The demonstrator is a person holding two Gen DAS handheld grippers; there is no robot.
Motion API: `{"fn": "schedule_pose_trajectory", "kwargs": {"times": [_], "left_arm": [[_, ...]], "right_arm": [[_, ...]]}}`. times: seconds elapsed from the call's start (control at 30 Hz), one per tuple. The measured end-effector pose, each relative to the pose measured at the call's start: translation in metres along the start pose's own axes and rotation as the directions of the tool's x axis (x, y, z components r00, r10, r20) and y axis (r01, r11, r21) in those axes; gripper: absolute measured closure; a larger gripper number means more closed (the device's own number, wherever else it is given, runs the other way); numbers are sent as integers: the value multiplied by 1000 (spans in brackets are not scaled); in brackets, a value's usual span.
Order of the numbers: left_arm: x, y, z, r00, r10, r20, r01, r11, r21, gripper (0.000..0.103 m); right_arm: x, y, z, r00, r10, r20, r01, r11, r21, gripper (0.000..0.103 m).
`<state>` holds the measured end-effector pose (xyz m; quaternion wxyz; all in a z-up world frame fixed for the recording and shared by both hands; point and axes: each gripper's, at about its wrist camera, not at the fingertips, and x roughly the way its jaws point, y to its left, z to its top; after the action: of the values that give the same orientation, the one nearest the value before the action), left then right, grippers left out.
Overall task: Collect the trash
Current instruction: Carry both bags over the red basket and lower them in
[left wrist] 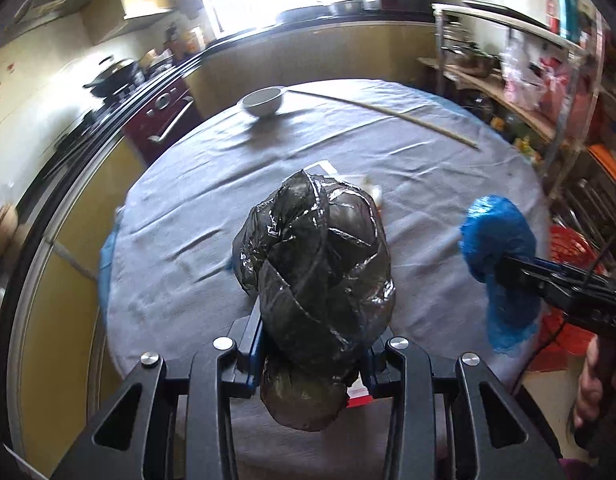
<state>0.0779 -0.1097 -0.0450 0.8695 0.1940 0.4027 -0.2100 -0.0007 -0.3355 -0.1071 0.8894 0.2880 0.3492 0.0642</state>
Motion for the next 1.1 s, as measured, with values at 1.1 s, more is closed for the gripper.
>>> {"fn": "schedule_pose_trajectory", "kwargs": {"times": [1.1], "left_arm": [[30, -278, 37, 855, -444, -269, 518, 769, 375, 64]], "right_arm": [[-185, -198, -76, 919, -378, 115, 287, 839, 463, 50]]}}
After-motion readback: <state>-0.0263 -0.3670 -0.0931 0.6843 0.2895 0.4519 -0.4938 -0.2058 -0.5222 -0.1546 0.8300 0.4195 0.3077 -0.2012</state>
